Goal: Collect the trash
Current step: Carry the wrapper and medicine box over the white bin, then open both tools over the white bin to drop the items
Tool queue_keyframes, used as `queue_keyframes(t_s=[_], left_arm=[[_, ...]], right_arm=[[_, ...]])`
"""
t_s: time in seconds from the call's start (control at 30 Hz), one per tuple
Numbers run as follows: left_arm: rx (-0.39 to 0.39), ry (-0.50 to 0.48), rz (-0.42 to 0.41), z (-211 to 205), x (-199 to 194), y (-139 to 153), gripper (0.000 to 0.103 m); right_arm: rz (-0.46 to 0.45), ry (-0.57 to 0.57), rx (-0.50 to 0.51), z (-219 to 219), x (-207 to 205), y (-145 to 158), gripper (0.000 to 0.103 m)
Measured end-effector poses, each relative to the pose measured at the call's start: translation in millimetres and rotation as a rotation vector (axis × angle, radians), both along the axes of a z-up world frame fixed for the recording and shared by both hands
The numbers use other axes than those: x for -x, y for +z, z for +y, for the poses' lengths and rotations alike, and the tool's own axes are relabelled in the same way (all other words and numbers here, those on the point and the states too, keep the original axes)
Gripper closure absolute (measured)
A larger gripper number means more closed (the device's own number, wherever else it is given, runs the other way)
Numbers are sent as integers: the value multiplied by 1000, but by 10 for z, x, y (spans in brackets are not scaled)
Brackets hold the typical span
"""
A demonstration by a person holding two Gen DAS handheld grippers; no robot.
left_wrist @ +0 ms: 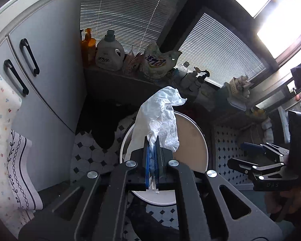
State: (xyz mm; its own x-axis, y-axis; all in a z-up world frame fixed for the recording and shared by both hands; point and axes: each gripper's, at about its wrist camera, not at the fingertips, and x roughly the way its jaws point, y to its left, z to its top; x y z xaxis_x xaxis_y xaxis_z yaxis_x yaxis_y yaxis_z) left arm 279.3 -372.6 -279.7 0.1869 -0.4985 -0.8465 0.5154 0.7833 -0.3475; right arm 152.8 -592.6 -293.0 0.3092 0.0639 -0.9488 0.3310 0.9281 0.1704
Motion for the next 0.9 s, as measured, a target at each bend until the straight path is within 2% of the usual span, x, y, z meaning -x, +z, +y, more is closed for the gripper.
queue_keyframes(t_s=[0.23,0.37,0.5,0.53,0.63,0.9], left_arm=[[12,-11,81,-353,124,-528,98],[20,-21,113,-476,207,-694,95],[55,-7,135,-487,274,-709,57],[60,-3,129,-471,290,-678,52],[71,-2,116,-377,308,-551,41],[104,33,41,133,256,30,25]], right_arm=[[-6,-78,11,-336,346,175,16],[-17,-108,23,-429,468,270,15],[-29,-113,20,-419,489,310,15],[-31,-111,20,-401,482,312,15],[-49,-106,14,-326,453,373,15],[-117,-90,15,52,314,643,14]])
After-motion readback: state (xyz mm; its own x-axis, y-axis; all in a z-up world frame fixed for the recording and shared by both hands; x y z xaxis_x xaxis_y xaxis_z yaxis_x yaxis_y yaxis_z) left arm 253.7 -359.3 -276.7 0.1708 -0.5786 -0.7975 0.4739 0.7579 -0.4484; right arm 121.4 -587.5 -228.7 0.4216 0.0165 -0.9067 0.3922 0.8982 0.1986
